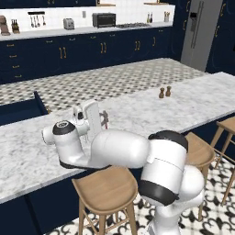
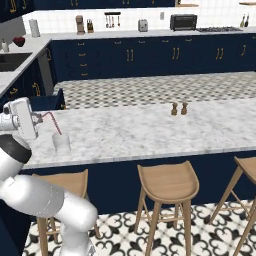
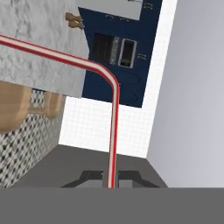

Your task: Take a straw from the drawer in front and place it inside the glass cup on the dining counter.

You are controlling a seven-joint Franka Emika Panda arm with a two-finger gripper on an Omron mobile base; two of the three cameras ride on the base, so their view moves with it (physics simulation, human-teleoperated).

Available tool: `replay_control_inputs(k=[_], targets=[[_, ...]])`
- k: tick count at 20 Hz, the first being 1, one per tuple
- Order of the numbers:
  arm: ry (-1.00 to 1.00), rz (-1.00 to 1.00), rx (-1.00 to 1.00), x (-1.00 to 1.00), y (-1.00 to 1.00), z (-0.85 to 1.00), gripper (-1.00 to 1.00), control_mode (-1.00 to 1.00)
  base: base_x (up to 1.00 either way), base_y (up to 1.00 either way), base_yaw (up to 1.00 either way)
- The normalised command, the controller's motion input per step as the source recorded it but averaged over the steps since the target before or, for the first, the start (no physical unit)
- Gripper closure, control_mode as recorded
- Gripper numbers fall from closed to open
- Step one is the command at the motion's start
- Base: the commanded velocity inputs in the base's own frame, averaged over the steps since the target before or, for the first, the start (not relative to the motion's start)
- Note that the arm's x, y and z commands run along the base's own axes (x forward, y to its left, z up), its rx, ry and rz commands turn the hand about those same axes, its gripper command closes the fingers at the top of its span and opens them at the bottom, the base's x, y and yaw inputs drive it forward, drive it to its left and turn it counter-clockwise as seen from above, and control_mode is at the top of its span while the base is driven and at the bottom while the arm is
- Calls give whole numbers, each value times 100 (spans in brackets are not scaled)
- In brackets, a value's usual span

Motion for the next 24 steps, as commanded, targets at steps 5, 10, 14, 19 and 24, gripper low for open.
replay_control_inputs(k=[5,10,14,19,24], targets=[[-10,0,-5,0,27,-4,100,-100,0,0,0],[-8,0,2,0,19,0,100,-100,0,0,0],[0,0,4,0,7,-9,100,-100,0,0,0],[0,0,10,0,0,-6,100,-100,0,0,0],[1,0,5,2,0,-9,100,-100,0,0,0]])
